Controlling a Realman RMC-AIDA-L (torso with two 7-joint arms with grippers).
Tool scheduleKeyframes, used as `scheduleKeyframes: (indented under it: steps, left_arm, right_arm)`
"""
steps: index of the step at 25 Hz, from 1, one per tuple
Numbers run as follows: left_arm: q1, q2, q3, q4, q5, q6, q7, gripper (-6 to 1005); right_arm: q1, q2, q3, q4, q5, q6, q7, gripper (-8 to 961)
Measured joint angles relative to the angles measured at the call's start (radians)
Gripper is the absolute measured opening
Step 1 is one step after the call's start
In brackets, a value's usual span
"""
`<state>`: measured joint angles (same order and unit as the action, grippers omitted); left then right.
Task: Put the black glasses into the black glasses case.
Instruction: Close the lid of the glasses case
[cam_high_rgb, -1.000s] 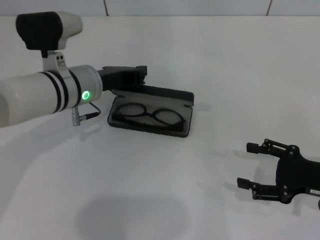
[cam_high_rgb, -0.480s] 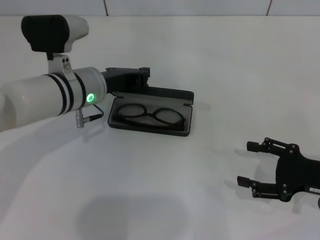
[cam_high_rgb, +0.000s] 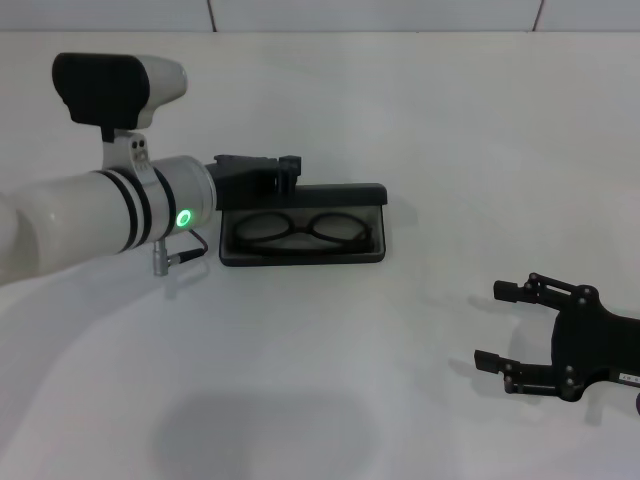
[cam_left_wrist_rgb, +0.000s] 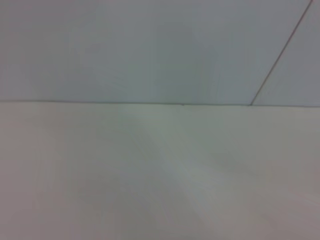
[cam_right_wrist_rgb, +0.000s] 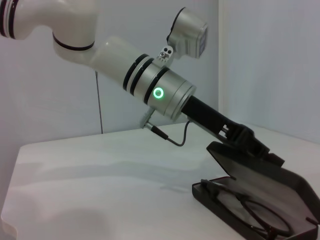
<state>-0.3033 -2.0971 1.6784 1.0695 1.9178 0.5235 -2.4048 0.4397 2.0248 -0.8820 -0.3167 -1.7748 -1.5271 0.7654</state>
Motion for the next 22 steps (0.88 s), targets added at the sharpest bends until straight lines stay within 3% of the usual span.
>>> scheduleKeyframes:
  steps: [13, 22]
  left_arm:
    - [0.054, -0.001, 0.101, 0.018, -0.015, -0.094, 0.075, 1]
    - [0.081, 0.002, 0.122, 0.000, -0.260, -0.122, 0.337, 0]
  right_arm:
    - [0.001, -0.001, 0.000, -0.002, 0.000, 0.001, 0.004, 826]
    - [0.010, -0.002, 0.000, -0.001, 0.000, 0.001, 0.006, 826]
